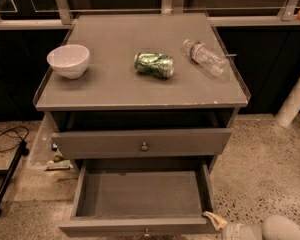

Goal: Open middle drawer

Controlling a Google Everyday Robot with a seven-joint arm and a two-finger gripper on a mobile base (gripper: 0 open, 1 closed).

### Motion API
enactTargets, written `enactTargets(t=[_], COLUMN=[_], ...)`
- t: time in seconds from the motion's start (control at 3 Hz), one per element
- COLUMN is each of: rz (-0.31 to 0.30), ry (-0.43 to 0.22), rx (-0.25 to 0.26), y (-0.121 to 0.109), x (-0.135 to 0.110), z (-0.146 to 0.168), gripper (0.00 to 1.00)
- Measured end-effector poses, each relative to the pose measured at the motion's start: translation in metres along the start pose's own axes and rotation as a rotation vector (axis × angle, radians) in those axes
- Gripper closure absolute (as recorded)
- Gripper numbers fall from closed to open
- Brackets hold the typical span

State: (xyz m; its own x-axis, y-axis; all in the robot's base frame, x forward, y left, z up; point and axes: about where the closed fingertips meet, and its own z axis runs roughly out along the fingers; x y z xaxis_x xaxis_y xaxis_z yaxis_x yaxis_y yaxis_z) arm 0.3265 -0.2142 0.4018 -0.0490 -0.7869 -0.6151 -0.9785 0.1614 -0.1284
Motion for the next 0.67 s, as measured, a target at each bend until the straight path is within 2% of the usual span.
enactTargets(t=[0.33,0.67], rz=[0.000,0.000], ry=[0.000,0.000], rx=[0.000,0.000], y=[0.0000,0.0000], x=[0.0000,0.0000], z=[0.0000,0.0000], gripper=[0.81,0.57])
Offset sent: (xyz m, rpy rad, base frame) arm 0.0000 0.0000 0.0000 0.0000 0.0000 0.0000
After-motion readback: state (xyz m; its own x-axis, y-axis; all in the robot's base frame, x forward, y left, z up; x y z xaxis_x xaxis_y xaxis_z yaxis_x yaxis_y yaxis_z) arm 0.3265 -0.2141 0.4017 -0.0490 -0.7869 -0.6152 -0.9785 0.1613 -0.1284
